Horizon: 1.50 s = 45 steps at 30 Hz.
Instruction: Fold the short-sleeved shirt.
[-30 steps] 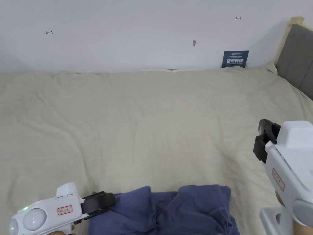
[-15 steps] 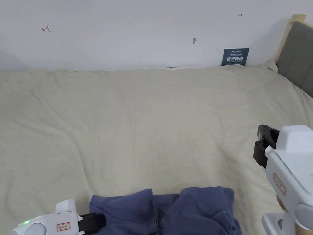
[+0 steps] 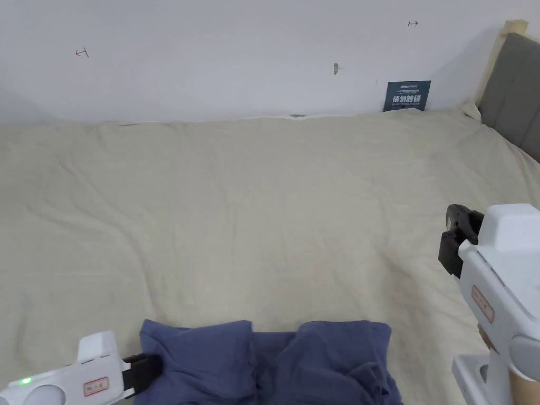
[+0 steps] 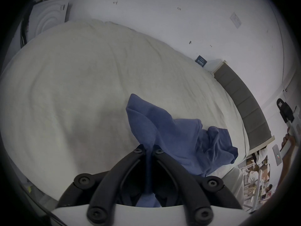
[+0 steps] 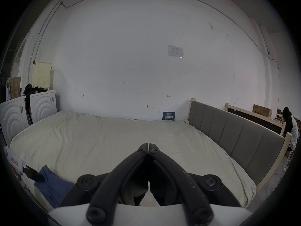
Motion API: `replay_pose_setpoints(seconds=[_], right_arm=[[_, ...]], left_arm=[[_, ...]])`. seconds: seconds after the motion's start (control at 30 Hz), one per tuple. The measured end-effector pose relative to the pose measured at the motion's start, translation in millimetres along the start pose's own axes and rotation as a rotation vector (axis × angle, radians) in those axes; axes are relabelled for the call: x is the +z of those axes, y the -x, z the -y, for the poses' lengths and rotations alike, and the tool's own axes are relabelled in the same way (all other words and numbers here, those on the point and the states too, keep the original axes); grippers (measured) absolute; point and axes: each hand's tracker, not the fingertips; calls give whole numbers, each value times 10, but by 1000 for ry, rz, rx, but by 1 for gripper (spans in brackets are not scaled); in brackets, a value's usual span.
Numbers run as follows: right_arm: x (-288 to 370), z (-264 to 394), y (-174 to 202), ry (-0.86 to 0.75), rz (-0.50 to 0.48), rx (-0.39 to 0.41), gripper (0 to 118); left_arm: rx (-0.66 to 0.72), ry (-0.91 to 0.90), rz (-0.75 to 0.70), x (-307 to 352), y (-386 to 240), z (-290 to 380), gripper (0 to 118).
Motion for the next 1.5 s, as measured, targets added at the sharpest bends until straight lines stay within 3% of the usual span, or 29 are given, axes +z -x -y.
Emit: replay_pose_setpoints(seconds=[0.27,0.53,0.73,0.97,1.2,1.23,1.3,1.33,1.37,1.4,1.47,1.5], right_arm=[[-33,35,-11,-10,-27,-11,3],[-53,41,-22,-21,-47,-23,3],[-20,59,-140,-32,-34,-25,3],[31,116,-340,-23,5,-36,3],[105,133,-468,-12,47,-29,3],[110,137,-480,-10,51,-30,3],[109,147,-498,-7,57,-29,3],[112,149,-500,-6,58,-28,3],[114,150,-500,-5,59,-28,3],[117,149,-498,-5,58,-28,3],[117,144,-491,-5,55,-28,3],[122,139,-484,-6,54,-27,3]], left_arm=[[-33,-25,-171,541,294,-186,7],[-57,-25,-55,574,-594,-375,7],[-138,55,75,194,-1444,-379,7],[-194,202,69,-616,-2160,-157,7],[-323,338,-54,-1277,-2532,260,9],[-334,333,-54,-1280,-2564,295,15],[-342,328,-43,-1257,-2578,277,46],[-320,323,19,-1220,-2573,248,54],[-294,321,74,-1173,-2553,219,54],[-269,306,117,-1117,-2551,199,78],[-251,227,125,-958,-2574,166,114],[-240,177,120,-837,-2582,133,116]])
